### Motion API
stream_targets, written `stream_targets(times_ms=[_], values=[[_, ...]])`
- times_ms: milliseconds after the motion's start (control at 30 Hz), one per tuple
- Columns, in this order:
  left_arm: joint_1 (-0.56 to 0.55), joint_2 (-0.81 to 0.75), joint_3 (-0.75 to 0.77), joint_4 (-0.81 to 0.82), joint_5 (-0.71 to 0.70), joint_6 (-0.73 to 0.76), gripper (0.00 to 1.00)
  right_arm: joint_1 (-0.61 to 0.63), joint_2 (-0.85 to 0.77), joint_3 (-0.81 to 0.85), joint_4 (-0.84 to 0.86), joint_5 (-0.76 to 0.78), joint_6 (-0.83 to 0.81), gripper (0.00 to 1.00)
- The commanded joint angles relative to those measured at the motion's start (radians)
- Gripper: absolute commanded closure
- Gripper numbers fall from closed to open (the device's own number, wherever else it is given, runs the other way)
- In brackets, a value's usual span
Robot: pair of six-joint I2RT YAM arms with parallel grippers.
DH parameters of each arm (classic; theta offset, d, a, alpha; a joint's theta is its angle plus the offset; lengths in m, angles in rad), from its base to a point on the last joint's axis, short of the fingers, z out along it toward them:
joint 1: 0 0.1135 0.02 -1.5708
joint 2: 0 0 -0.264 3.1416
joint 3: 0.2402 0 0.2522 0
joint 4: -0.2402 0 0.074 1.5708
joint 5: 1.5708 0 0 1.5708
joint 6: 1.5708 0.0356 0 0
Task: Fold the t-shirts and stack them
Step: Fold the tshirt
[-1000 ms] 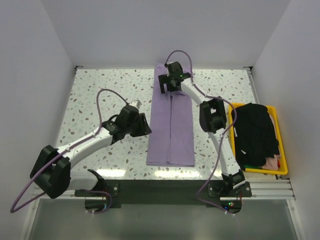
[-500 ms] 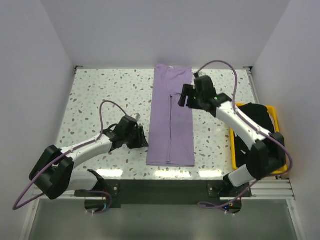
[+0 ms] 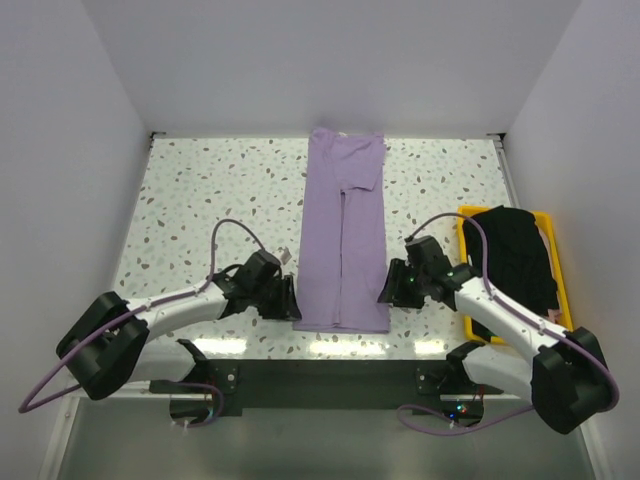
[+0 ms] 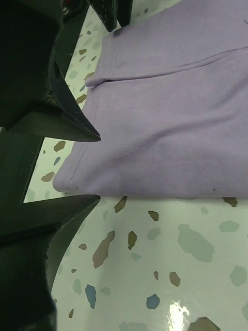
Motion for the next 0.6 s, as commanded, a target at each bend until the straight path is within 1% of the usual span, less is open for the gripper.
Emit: stream_targets(times_ms=[0,333,400,567], values=[[-0.019,-0.006,-0.042,0.018,0.001,-0.040,0.57,0.003,-0.021,-0.044,-0.001,-0.061,0.035,0.51],[-0.040,-0.010,-0.082,0.038,-0.011,-0.082,0.58,0.003,-0.032,-0.156,0.017,-0.118,0.058,0.53],[-0.043,-0.009,-0.088,0.038,-0.014,-0.091,0.59,0.003,-0.017,-0.168,0.022,-0.141,0.059,0.55],[-0.051,-0.024,-0.110,0.045,-0.027,-0.119,0.62,0.003,-0.012,-0.193,0.028,-0.155,0.063,0.57]])
